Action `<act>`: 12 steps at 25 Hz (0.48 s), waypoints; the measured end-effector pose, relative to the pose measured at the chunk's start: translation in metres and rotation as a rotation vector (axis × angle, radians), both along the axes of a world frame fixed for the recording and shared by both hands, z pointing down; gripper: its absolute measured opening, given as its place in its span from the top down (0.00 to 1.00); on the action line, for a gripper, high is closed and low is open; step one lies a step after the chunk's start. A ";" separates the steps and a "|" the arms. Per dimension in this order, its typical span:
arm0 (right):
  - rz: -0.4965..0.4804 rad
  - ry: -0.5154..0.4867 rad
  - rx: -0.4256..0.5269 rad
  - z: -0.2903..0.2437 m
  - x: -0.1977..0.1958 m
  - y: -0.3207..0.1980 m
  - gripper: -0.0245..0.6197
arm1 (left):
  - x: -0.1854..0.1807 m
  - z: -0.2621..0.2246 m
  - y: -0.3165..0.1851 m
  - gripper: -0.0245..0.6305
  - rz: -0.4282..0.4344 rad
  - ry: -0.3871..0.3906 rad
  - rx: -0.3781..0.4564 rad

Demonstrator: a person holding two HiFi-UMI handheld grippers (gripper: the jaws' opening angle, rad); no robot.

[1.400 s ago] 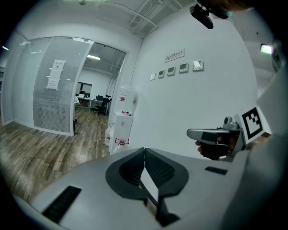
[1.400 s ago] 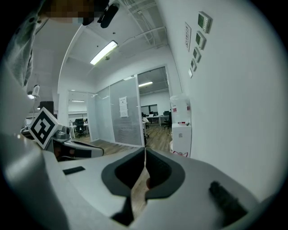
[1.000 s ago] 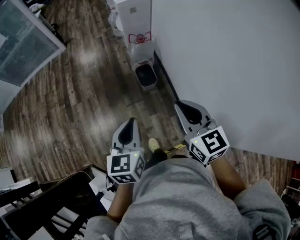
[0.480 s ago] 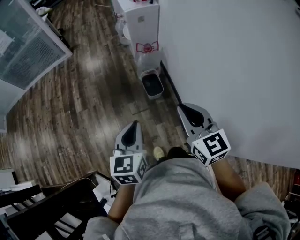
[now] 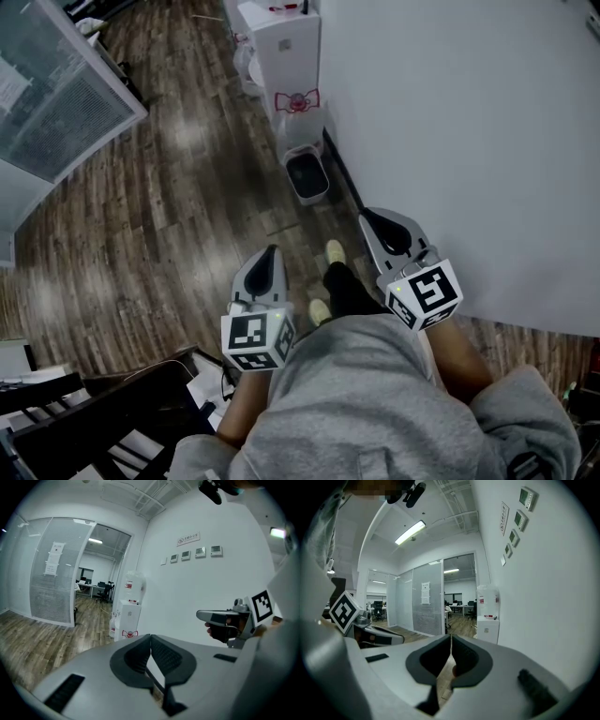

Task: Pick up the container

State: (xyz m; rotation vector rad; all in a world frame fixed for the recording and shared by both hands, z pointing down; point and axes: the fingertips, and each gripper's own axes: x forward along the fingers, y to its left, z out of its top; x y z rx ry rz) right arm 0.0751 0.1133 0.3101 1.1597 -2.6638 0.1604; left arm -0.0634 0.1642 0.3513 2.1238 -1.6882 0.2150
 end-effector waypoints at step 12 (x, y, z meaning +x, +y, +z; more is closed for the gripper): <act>-0.022 0.010 0.026 0.000 -0.006 -0.036 0.92 | -0.009 -0.003 -0.028 0.94 -0.022 -0.011 0.008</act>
